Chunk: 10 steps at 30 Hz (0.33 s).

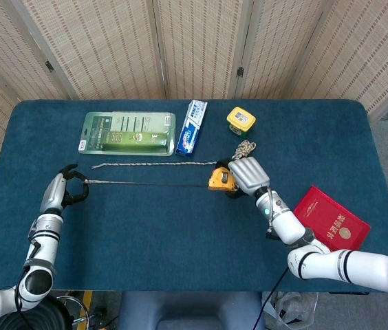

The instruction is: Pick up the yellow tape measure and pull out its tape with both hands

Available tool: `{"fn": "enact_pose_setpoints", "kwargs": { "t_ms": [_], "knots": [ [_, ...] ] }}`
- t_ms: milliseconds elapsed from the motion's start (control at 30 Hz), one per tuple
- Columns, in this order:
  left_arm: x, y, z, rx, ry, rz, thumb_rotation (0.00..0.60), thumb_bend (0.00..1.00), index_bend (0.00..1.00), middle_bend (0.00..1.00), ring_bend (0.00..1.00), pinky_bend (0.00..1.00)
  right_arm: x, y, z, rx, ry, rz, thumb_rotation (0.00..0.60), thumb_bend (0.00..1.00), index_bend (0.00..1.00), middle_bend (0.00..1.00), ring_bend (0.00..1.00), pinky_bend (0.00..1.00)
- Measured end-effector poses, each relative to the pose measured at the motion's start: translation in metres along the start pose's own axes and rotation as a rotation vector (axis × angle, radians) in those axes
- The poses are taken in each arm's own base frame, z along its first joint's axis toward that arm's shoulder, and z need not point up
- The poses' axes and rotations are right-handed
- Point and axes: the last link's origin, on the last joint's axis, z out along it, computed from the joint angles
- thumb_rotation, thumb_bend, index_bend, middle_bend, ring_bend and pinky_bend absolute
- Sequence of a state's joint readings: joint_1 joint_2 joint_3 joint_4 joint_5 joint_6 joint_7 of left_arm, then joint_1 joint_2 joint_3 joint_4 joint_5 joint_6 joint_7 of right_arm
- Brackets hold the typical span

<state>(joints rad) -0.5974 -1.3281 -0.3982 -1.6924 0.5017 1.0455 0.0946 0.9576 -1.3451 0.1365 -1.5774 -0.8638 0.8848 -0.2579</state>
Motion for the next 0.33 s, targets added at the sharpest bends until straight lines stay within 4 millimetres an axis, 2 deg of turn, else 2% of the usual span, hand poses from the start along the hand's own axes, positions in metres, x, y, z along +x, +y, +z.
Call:
{"fn": "enact_pose_setpoints", "kwargs": {
  "t_ms": [333],
  "knots": [
    [0.013, -0.014, 0.004, 0.044, 0.012, -0.003, 0.6, 0.65, 0.75, 0.15, 0.0, 0.0, 0.004, 0.027, -0.019, -0.037, 0.012, -0.007, 0.6, 0.27, 0.6, 0.53, 0.44, 0.31]
  ]
}}
